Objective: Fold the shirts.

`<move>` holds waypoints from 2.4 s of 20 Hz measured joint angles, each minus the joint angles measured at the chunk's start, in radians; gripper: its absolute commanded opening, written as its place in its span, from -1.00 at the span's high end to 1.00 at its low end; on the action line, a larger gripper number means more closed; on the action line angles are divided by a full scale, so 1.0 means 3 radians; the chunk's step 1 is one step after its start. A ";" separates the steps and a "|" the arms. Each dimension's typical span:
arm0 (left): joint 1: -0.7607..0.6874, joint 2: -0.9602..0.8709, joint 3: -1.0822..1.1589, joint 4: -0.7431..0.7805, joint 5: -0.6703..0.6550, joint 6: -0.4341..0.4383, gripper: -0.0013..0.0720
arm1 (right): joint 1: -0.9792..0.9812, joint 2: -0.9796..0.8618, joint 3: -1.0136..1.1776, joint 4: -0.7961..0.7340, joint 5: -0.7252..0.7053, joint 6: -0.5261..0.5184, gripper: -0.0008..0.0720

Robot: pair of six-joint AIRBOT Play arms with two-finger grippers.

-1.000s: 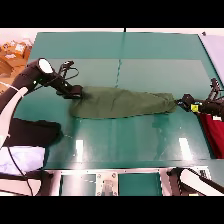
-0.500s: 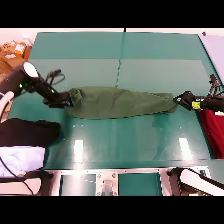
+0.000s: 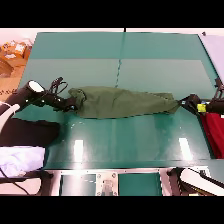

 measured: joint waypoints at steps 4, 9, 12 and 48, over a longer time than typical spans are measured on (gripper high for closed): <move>0.0003 0.0000 -0.0024 -0.0071 -0.0001 0.0139 0.89 | -0.0387 -0.0001 -0.0084 -0.0039 0.0172 0.0023 -0.44; 0.0005 0.0000 -0.0029 -0.0100 -0.0017 0.0225 0.89 | -0.0430 -0.0158 -0.0323 -0.0036 0.0142 -0.0158 -0.44; 0.0005 0.0000 -0.0029 -0.0104 -0.0028 0.0240 0.89 | -0.0277 -0.0408 -0.0328 0.0158 0.0019 -0.0347 -0.44; 0.0004 0.1443 0.2558 0.0455 -0.0715 -0.0554 0.89 | -0.0053 0.0924 0.1827 0.1364 -0.0189 -0.0126 0.94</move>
